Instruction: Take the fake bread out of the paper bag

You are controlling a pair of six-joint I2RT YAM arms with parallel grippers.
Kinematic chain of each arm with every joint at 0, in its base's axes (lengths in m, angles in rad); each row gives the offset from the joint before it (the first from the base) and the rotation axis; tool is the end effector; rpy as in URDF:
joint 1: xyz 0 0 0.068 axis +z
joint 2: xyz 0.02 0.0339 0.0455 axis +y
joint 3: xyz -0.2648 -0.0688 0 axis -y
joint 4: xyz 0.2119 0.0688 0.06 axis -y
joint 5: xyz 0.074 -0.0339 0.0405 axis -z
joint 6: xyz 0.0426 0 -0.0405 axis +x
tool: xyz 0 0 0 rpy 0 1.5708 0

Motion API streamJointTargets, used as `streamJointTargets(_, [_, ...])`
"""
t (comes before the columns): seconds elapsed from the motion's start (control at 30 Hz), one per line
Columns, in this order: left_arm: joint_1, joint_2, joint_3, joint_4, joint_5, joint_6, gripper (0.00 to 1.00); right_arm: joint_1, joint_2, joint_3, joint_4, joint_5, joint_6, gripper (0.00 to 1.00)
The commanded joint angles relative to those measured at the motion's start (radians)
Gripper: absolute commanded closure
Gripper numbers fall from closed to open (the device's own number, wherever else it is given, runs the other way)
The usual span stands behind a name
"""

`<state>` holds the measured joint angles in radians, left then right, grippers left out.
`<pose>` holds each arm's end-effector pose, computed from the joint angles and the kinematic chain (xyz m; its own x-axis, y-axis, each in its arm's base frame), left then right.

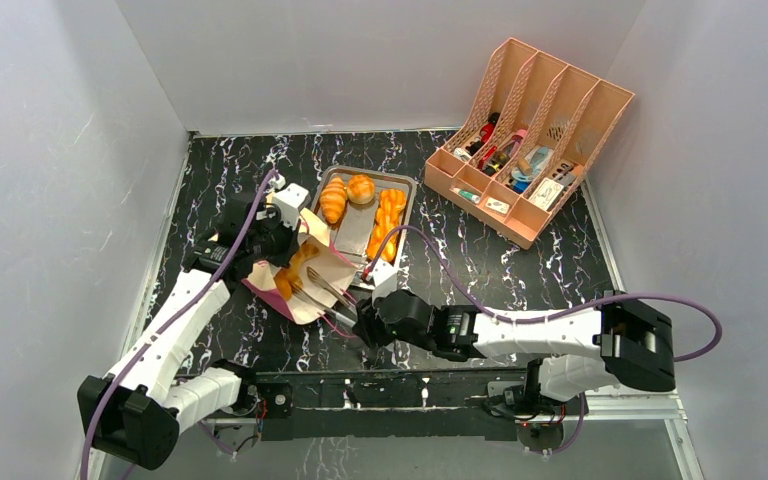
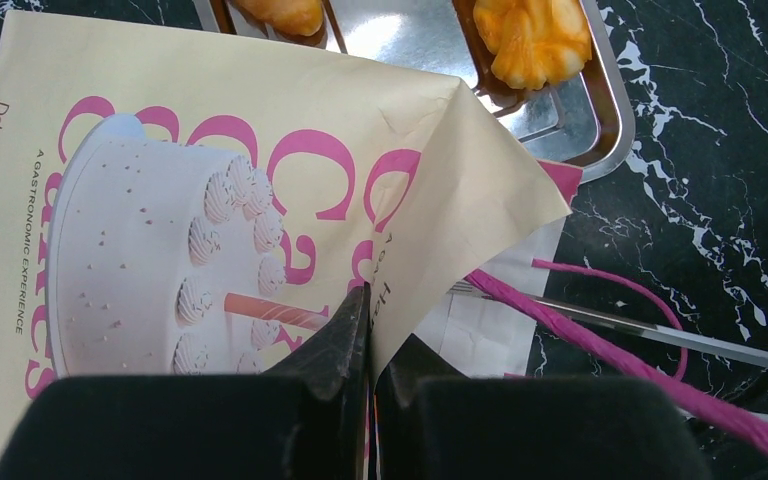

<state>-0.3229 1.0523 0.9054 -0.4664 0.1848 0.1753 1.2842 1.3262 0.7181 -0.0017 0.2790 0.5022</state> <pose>0.1890 -0.0715 0.3051 -0.4582 0.3341 -0.8237 0.5426 0.8391 0.0385 0.0843 0.2444 0.2328 -0.5551 -0.2465 -0.7945 -0.6744 0.6924 0.2564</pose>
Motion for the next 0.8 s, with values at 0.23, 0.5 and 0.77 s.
streamJointTargets(0.23, [-0.018,-0.032,0.020,-0.009,0.016,0.000,1.00,0.053,-0.022,0.076,0.063,-0.002,0.028,0.69])
streamJointTargets(0.5, [-0.024,-0.028,0.015,0.004,-0.006,0.001,1.00,0.091,-0.132,0.041,-0.006,0.043,0.069,0.69])
streamJointTargets(0.77, [-0.024,-0.027,0.023,0.002,0.007,-0.002,1.00,0.092,-0.160,0.007,0.003,0.026,0.106,0.68])
